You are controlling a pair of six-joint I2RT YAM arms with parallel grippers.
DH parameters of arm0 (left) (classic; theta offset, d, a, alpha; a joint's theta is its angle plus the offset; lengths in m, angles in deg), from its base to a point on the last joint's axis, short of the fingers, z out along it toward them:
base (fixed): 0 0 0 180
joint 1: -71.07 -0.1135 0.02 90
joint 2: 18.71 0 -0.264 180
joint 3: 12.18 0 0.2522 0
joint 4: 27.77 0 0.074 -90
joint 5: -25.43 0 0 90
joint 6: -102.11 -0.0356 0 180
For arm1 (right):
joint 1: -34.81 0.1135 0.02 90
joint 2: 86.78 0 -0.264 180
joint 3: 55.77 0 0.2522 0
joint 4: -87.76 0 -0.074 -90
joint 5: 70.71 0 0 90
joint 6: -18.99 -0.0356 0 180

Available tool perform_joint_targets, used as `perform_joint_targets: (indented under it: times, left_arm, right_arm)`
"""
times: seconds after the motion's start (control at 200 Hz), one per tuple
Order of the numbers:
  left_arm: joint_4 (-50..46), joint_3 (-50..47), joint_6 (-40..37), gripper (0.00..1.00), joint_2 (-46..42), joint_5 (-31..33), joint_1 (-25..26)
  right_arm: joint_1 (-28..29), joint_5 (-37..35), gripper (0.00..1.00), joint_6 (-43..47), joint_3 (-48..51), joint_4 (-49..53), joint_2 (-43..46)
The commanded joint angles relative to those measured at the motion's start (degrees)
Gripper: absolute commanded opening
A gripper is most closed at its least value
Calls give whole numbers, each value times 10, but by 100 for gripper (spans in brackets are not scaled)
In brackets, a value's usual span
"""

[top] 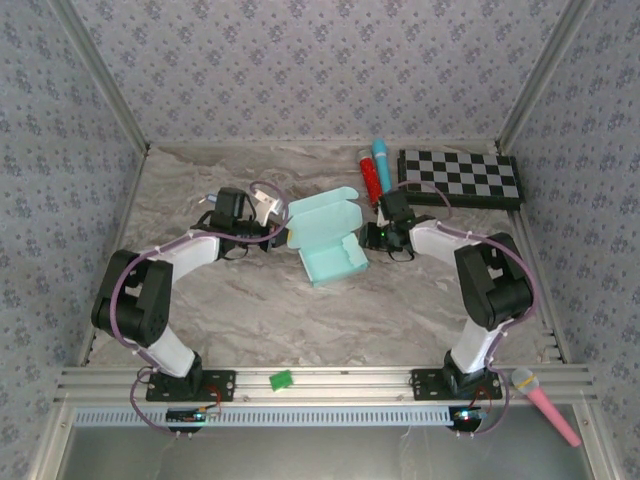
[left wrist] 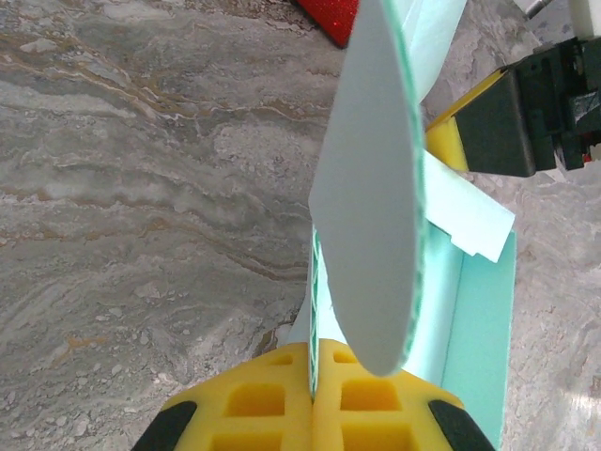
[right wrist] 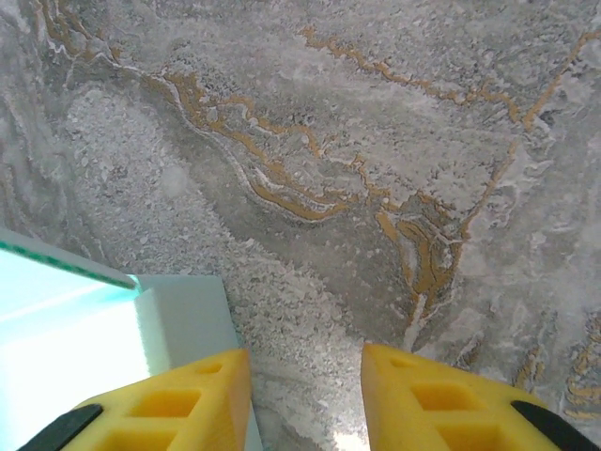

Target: Fold the paper box

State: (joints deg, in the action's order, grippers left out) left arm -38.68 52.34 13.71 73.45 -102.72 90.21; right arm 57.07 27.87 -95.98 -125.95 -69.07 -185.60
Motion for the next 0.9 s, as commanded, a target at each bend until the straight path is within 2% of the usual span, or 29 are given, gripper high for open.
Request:
perform_joint_targets:
  times: [0.0, 0.25, 0.495, 0.749, 0.899]
  left_arm:
    - [-12, 13, -25, 0, -6, -33, 4]
    - [-19, 13, -36, 0, -9, -34, 4]
    - [-19, 14, -40, 0, -14, -34, 4]
    - [-16, 18, -35, 0, -12, -36, 4]
    - [-19, 19, -35, 0, -11, -37, 4]
  right_arm:
    - [3, -12, 40, -1, 10, 6, 33]
    - [5, 1, 45, 4, 32, -8, 66]
    - [15, 64, 48, 26, 45, -23, 61]
    - [41, 43, 49, 9, 54, -50, 35]
    - [65, -7, 47, 4, 47, -58, 20]
